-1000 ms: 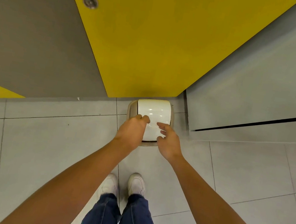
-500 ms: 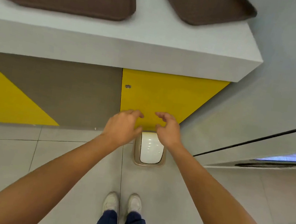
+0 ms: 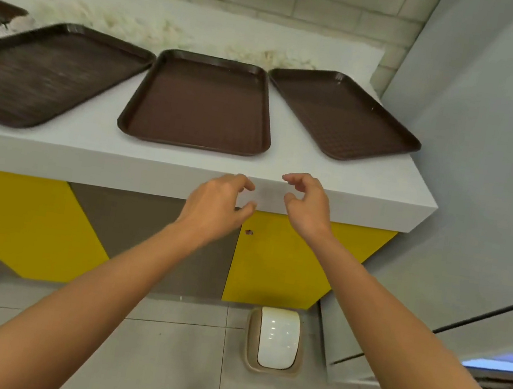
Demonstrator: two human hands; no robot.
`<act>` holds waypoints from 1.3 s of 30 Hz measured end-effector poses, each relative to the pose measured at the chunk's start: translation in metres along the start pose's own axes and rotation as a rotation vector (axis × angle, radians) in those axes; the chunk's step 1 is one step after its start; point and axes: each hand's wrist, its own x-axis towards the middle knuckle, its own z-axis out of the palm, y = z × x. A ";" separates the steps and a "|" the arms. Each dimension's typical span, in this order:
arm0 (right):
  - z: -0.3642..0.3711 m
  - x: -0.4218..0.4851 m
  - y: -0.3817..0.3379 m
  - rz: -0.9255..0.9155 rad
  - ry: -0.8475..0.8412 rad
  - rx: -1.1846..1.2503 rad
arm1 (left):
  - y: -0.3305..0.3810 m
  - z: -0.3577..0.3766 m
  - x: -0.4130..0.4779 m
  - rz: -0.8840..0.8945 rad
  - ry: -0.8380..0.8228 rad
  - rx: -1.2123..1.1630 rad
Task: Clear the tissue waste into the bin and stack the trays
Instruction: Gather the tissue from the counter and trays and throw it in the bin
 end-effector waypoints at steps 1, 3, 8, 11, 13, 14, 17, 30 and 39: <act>0.001 0.006 -0.006 -0.013 0.000 0.006 | -0.001 -0.006 0.007 -0.002 0.015 0.008; 0.004 0.021 -0.015 -0.038 -0.002 0.002 | -0.003 -0.015 0.023 0.003 0.051 0.015; 0.013 0.072 -0.029 -0.113 0.014 0.008 | -0.012 -0.031 0.075 0.026 0.146 0.025; 0.019 0.110 -0.036 -0.144 0.014 0.022 | -0.020 -0.039 0.115 0.004 0.197 -0.018; 0.021 0.137 -0.040 -0.141 0.006 0.031 | -0.027 -0.043 0.144 -0.034 0.216 -0.047; 0.022 0.150 -0.042 -0.134 -0.002 0.028 | -0.030 -0.045 0.157 -0.055 0.219 -0.054; 0.027 0.193 -0.049 -0.134 -0.023 0.015 | -0.043 -0.051 0.193 -0.090 0.237 -0.069; 0.072 0.309 -0.051 -0.086 -0.073 -0.033 | -0.119 -0.047 0.307 -0.191 0.151 -0.103; 0.106 0.401 -0.064 -0.015 -0.039 -0.092 | -0.178 -0.051 0.393 -0.144 0.063 -0.065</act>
